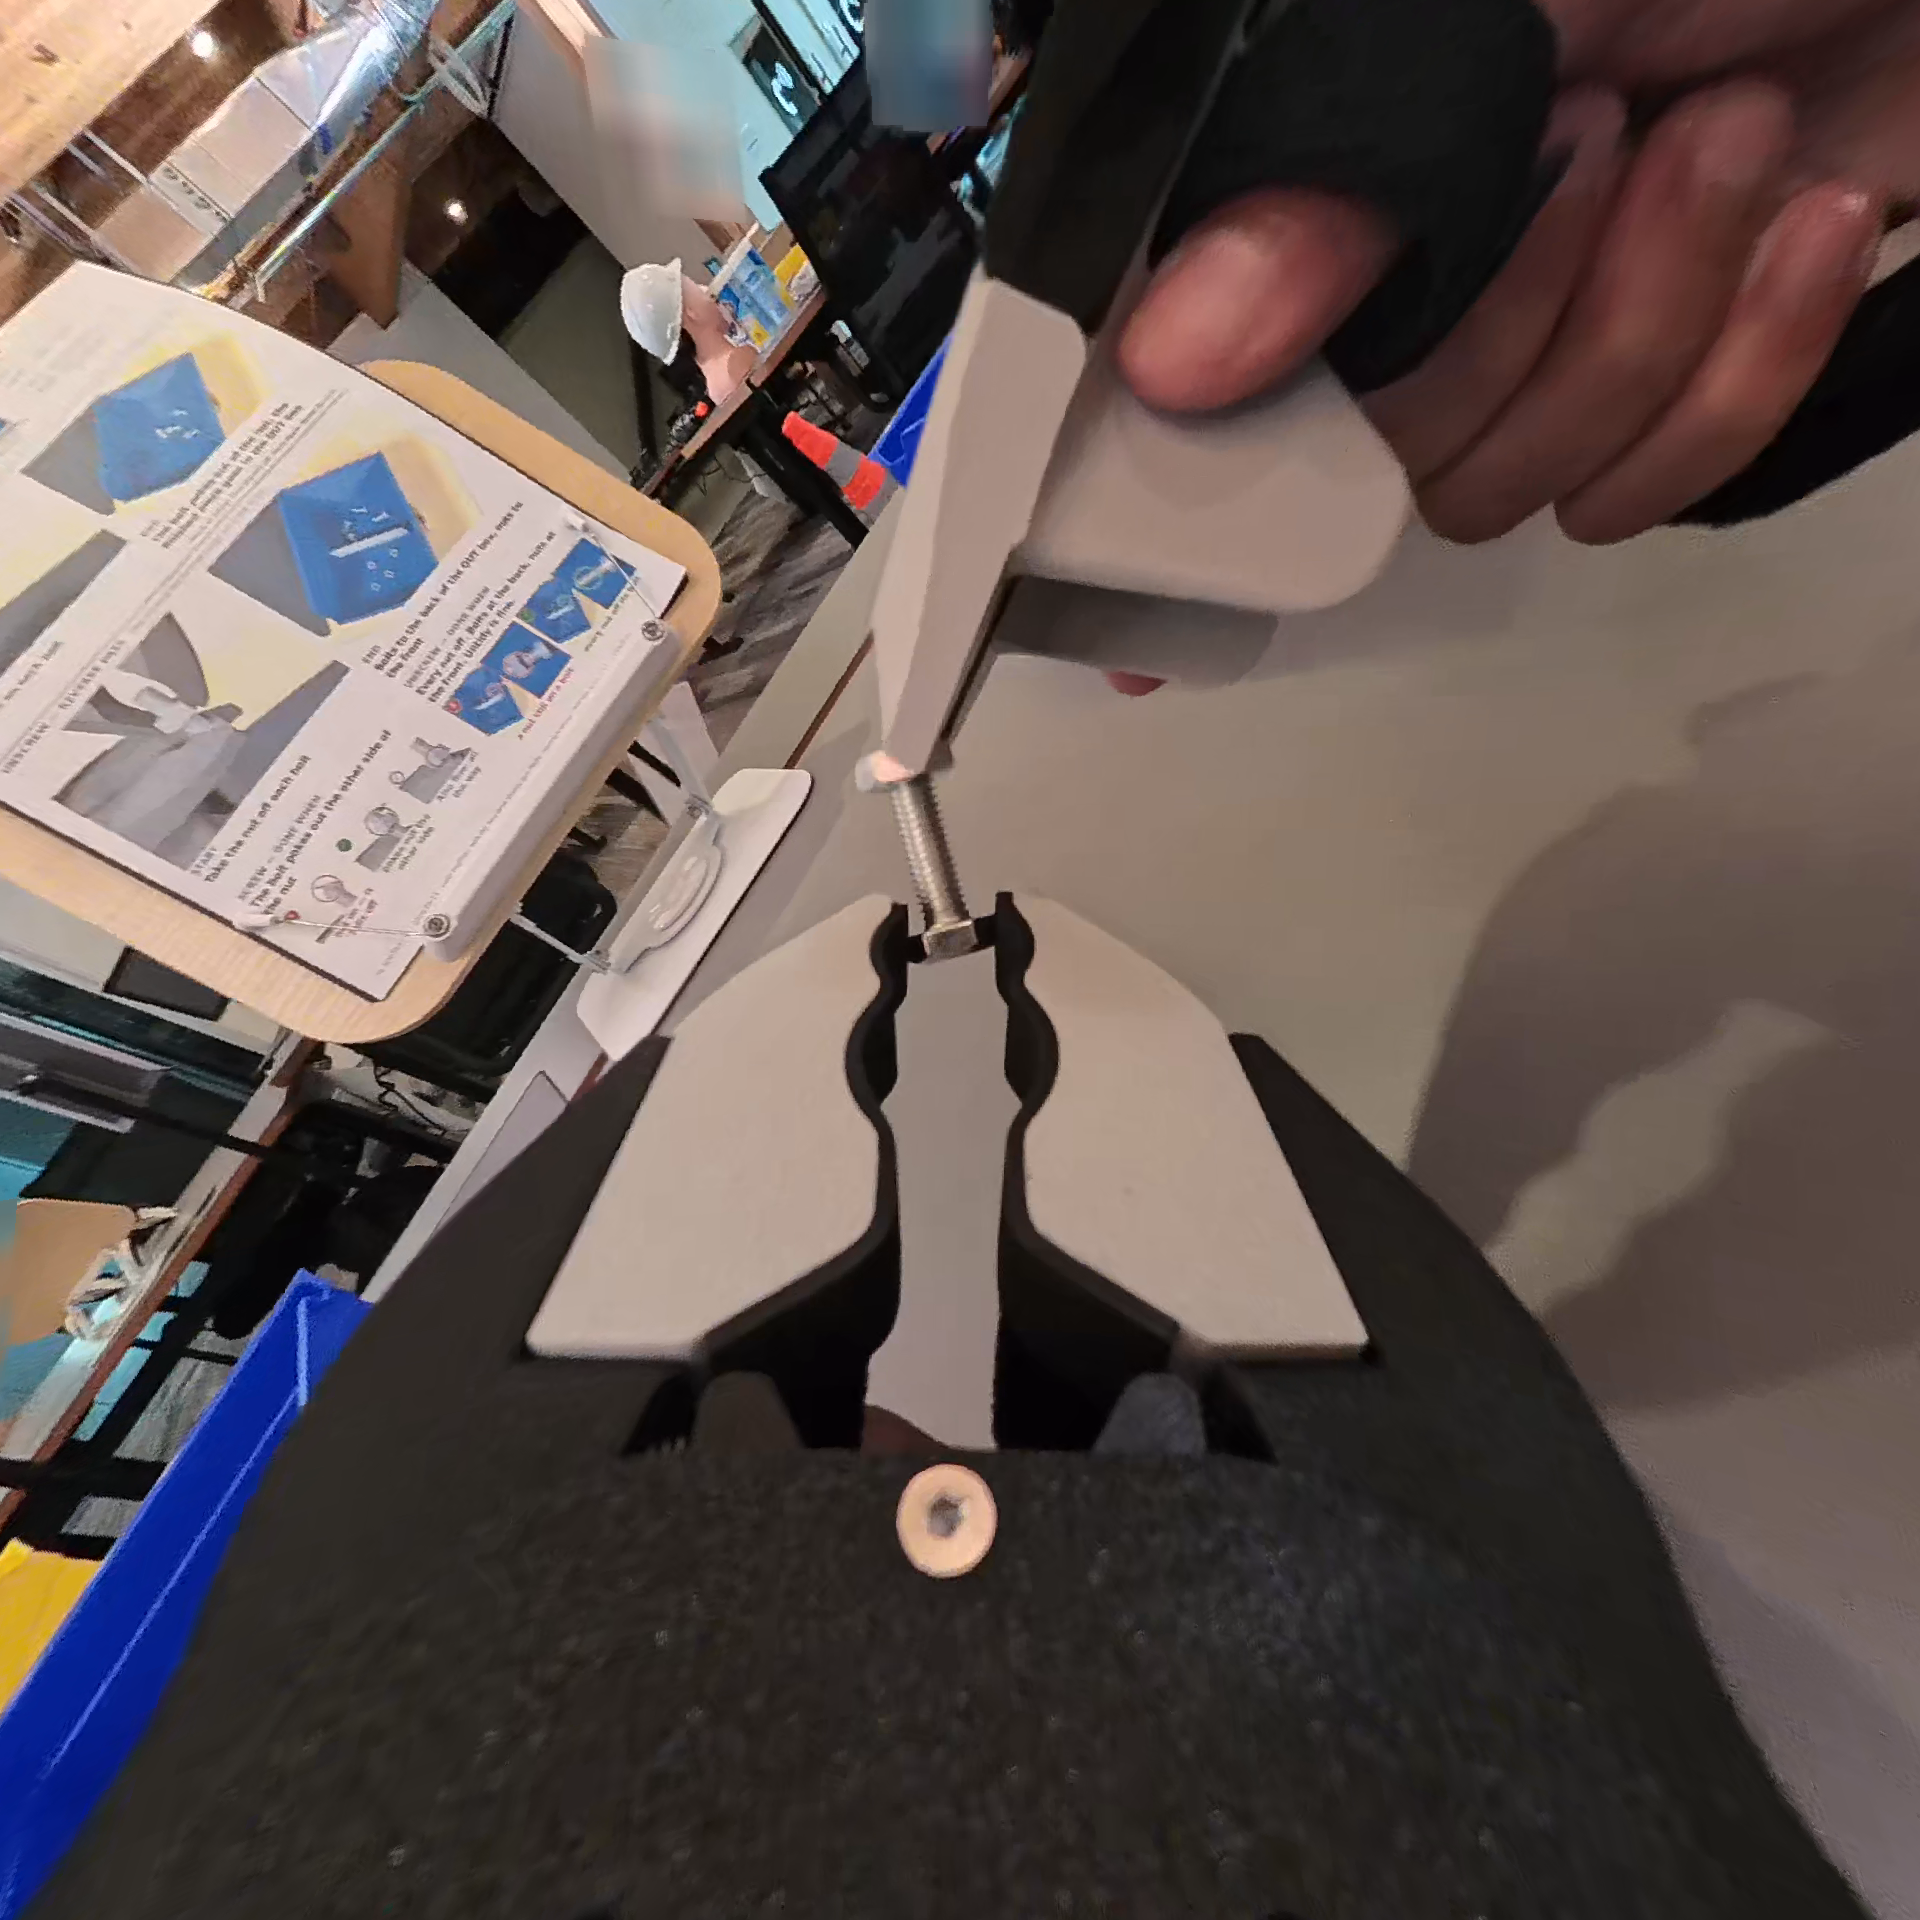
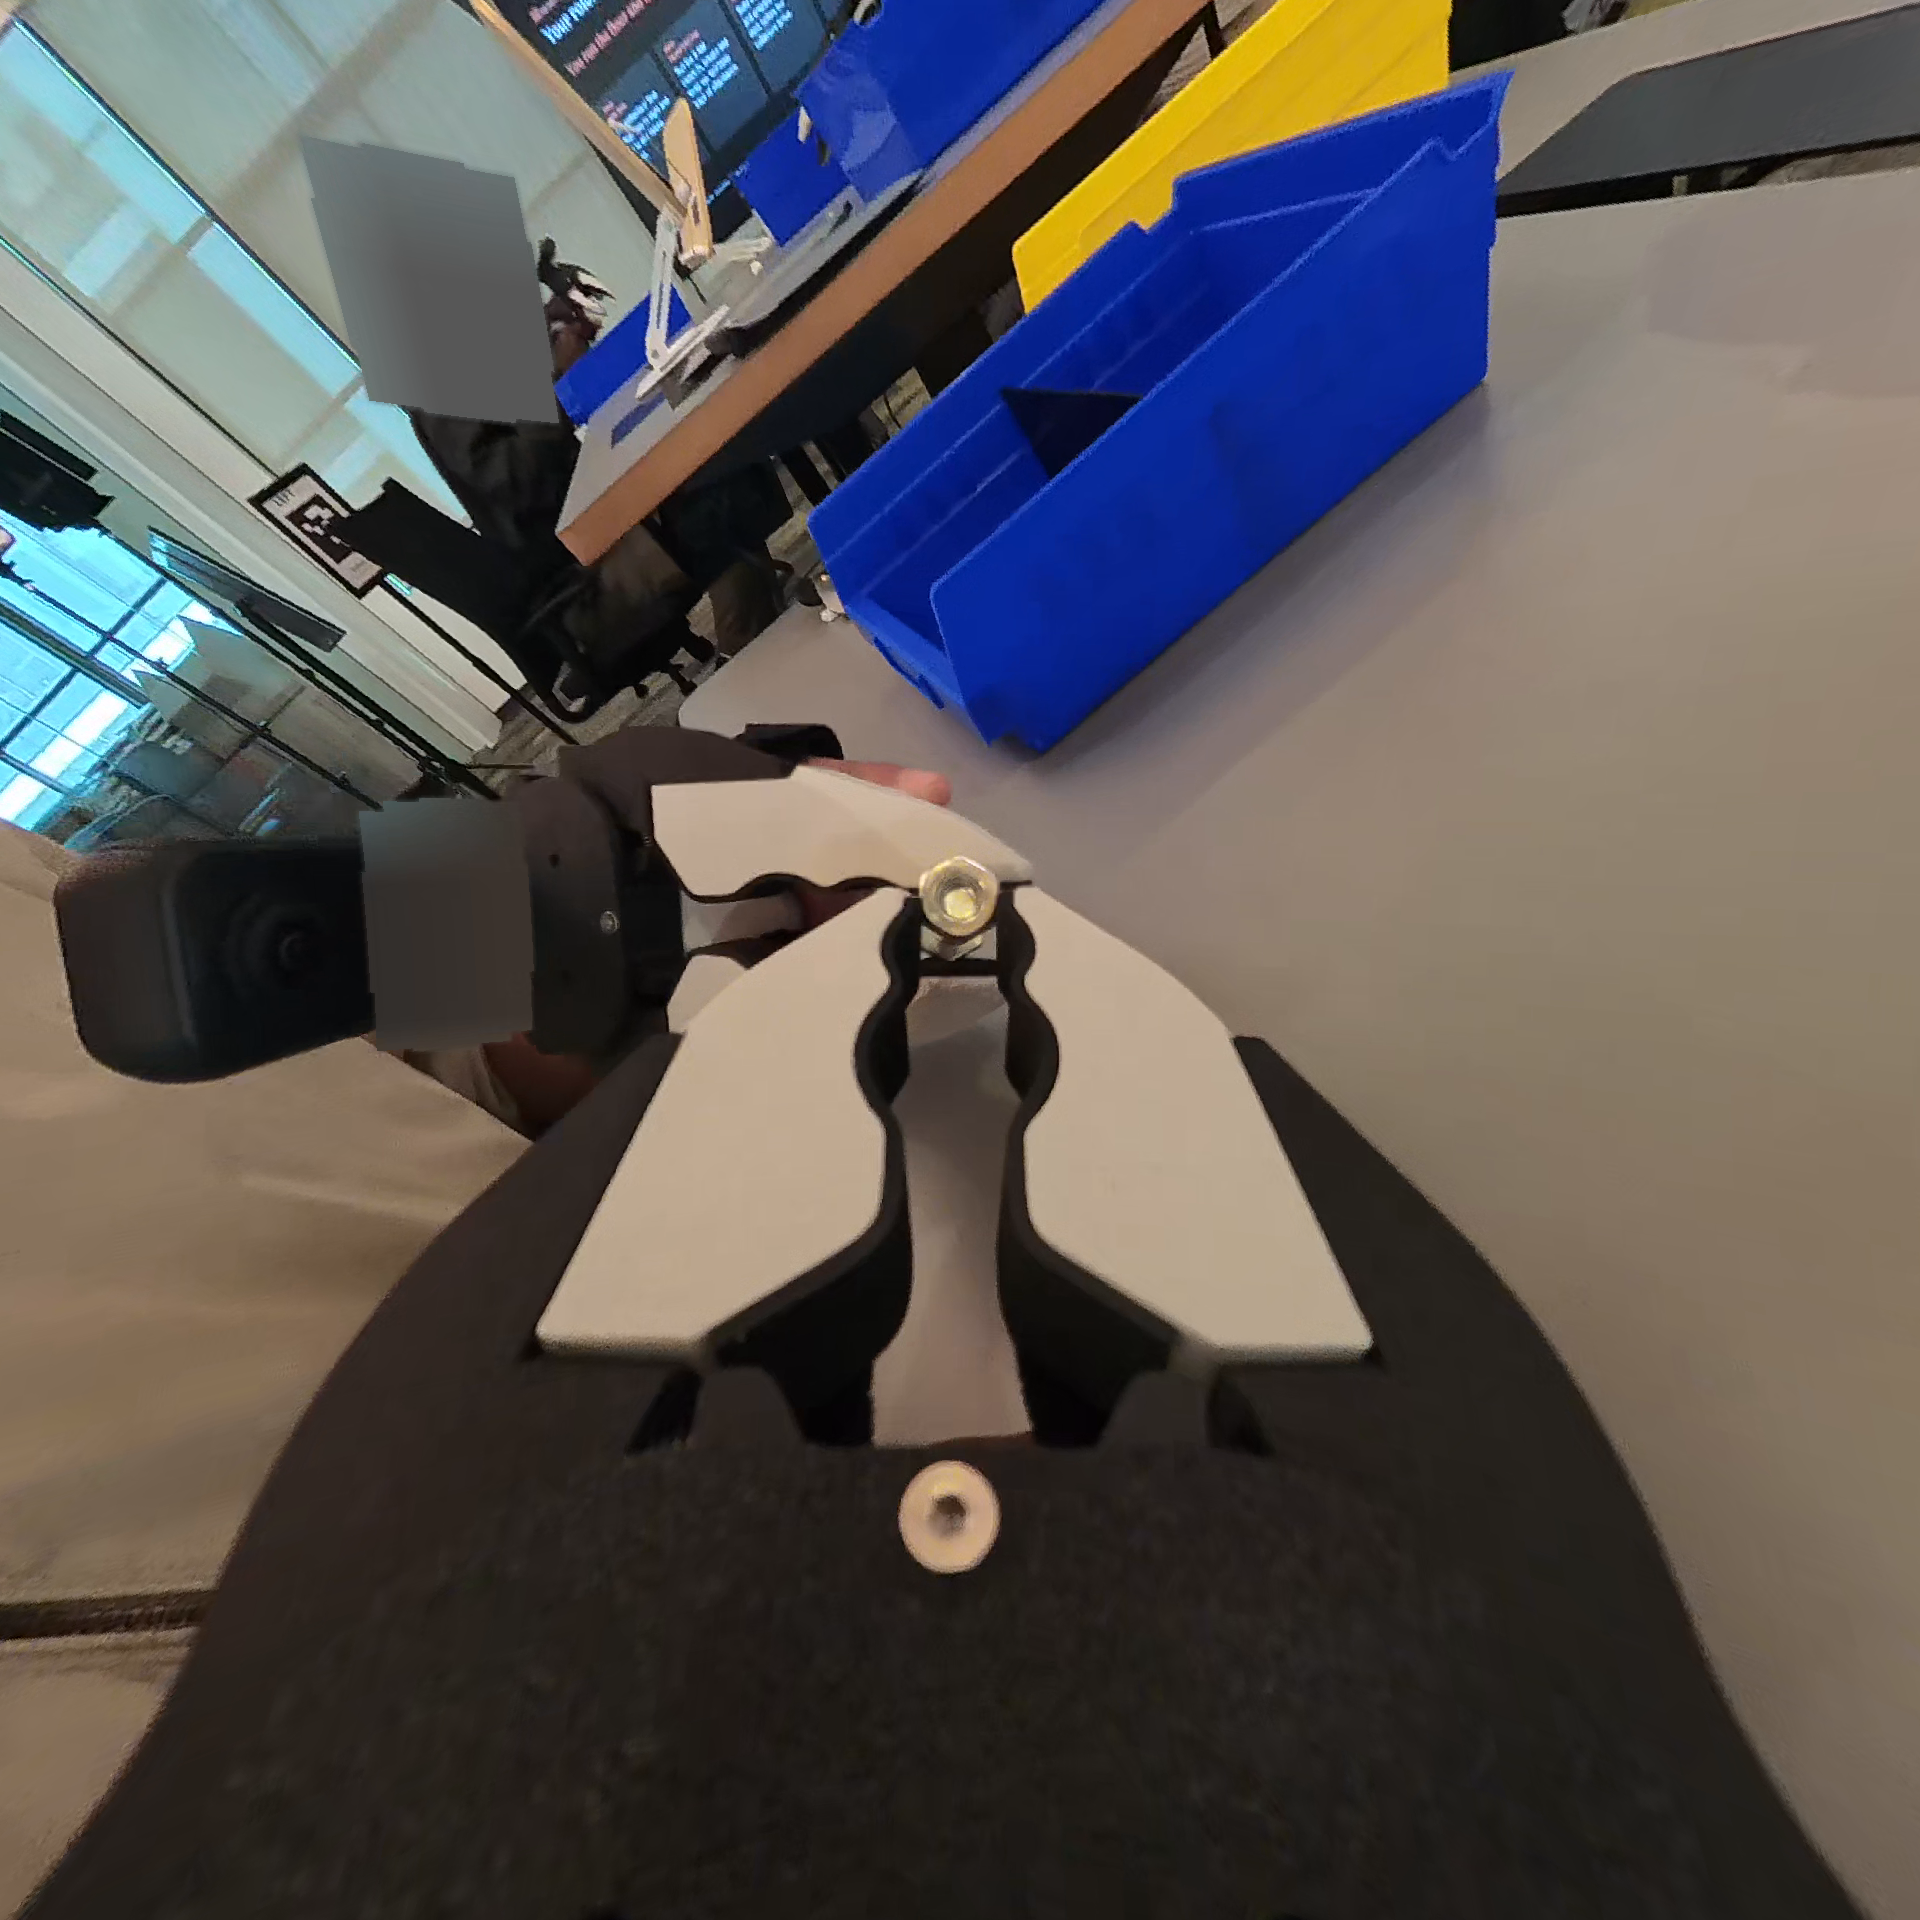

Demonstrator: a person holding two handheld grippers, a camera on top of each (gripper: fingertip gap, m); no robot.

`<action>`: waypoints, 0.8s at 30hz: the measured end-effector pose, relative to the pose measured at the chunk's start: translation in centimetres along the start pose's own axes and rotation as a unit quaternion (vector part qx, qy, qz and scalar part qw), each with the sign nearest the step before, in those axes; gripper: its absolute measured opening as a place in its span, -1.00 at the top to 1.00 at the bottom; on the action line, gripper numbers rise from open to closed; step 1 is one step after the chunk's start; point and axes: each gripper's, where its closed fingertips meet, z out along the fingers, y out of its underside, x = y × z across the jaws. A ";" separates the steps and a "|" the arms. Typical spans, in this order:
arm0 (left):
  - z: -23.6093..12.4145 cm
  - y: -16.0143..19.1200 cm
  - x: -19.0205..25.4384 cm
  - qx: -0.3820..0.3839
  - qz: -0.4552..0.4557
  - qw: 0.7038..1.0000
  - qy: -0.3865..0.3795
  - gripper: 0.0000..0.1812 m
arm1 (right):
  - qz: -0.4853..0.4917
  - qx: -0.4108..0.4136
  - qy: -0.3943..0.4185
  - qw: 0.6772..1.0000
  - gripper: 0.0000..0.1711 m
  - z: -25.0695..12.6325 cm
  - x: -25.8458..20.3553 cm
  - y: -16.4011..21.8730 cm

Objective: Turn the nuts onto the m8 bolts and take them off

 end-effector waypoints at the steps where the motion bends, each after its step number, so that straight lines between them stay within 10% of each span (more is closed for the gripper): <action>1: 0.0 0.0 -0.1 0.000 0.003 1.000 -0.006 0.82 | 0.002 -0.003 0.004 1.000 0.84 0.0 0.0 0.0; 24: -0.1 0.1 -1.0 0.016 -0.056 0.998 0.005 0.82 | 0.035 -0.034 0.006 0.999 0.84 0.4 -0.4 -0.3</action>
